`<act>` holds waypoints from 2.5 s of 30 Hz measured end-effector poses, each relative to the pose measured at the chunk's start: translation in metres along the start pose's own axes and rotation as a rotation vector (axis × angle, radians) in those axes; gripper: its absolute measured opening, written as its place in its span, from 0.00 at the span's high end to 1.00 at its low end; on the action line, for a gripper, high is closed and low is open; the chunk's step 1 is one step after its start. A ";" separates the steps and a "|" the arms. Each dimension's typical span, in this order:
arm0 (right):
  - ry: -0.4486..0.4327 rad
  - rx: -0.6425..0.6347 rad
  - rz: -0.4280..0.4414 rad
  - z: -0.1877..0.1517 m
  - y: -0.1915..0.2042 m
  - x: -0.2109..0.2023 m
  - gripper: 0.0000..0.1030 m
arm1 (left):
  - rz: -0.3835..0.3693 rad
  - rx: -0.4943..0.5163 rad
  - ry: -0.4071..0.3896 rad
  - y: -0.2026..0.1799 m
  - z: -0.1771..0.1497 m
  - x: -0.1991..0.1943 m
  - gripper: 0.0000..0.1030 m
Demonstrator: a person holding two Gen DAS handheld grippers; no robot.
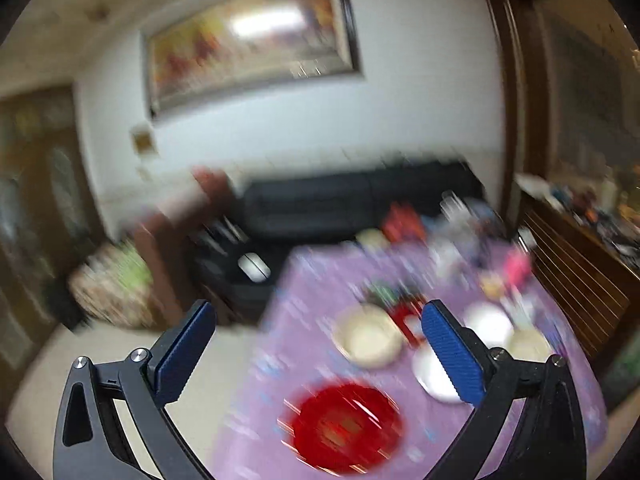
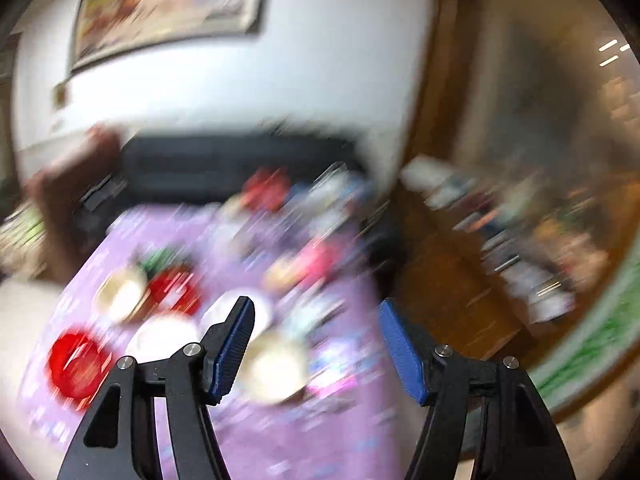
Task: Organize plates and bowls
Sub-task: 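Reach the right tool to the white foam bowl and grip its rim, then lift the white foam bowl and carry it toward the red plate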
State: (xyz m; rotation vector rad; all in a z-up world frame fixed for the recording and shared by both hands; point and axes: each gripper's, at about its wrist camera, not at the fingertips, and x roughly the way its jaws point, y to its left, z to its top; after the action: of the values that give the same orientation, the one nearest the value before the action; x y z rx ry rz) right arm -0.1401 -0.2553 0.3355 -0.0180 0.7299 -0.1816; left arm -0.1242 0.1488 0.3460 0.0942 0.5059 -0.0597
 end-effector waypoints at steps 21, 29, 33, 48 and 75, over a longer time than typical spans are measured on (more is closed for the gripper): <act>0.336 0.102 0.290 -0.101 0.129 0.277 0.51 | -0.352 -0.216 0.629 -0.121 -0.161 0.319 0.14; 0.404 0.153 0.342 -0.111 0.133 0.307 0.57 | -0.375 -0.171 0.698 -0.141 -0.170 0.344 0.41; 0.411 0.208 0.386 -0.114 0.128 0.310 0.58 | -0.369 -0.171 0.718 -0.142 -0.175 0.346 0.43; 0.303 0.378 0.288 -0.045 -0.009 0.315 0.58 | -0.427 -0.068 0.606 -0.176 -0.087 0.332 0.41; 0.452 0.254 0.320 -0.053 0.005 0.405 0.89 | -0.449 0.043 0.722 -0.303 -0.087 0.442 0.71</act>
State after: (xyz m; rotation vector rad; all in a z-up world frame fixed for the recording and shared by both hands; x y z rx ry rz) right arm 0.1211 -0.3171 0.0272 0.3909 1.1427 0.0333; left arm 0.1958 -0.1581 0.0328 0.0398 1.2418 -0.4882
